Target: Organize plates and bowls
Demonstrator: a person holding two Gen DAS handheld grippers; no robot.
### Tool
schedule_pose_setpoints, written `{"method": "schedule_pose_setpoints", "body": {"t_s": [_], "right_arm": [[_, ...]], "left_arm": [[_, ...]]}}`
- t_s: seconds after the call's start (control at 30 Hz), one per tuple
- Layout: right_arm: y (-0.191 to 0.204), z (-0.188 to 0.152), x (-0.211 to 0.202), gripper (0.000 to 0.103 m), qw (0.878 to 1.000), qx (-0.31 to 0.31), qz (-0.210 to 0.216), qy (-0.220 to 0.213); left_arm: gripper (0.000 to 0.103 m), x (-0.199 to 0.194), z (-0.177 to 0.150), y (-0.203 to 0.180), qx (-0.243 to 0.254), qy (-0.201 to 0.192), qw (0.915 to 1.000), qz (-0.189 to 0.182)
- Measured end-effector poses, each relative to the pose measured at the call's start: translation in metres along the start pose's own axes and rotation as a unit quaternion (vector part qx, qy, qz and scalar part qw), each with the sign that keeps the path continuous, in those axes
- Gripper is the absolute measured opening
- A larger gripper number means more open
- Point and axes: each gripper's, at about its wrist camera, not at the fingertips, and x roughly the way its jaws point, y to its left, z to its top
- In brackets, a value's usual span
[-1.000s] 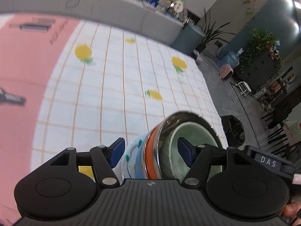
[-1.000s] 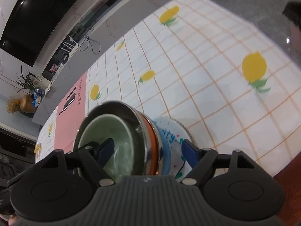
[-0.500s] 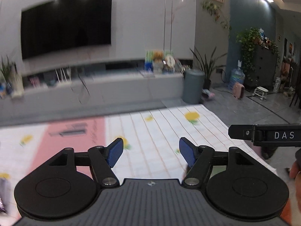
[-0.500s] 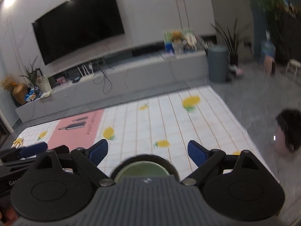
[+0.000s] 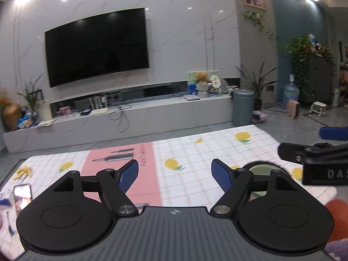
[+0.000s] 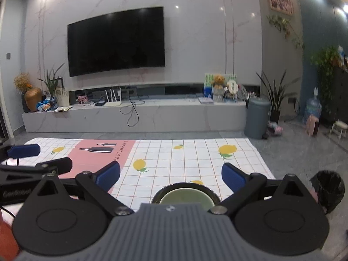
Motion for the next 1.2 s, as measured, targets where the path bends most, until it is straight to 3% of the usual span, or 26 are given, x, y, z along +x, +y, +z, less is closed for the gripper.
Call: {"method": "schedule_pose_setpoints", "body": {"t_s": [0.1,0.2,0.4,0.6,0.8,1.2], "right_arm": [[0.01,-0.02,-0.007,0.098,1.0,-0.017,-0.014,0.0],[0.014,-0.038,-0.009,0.098,0.999,-0.018,-0.028,0.026],[0.018,-0.07,-0.003,0.098,0.994,-0.016,-0.045,0.093],[0.018,-0.091,0.014,0.098,0.987,-0.014,-0.06,0.148],[0.011,-0.095,0.023,0.098,0.982,0.005,-0.063,0.175],[0.012,-0.097,0.024,0.098,0.983,0.003,-0.057,0.176]], "left_arm": [[0.09,0.0,-0.019,-0.002,-0.001,0.008,0.9998,0.016],[0.09,0.006,-0.034,-0.004,-0.003,0.043,0.9988,0.021],[0.09,0.014,-0.06,-0.009,0.005,0.098,0.9951,0.01],[0.09,0.029,-0.079,-0.009,-0.001,0.167,0.986,-0.005],[0.09,0.028,-0.086,-0.007,-0.007,0.173,0.9849,-0.004],[0.09,0.032,-0.087,-0.009,-0.006,0.175,0.9846,0.0]]}}
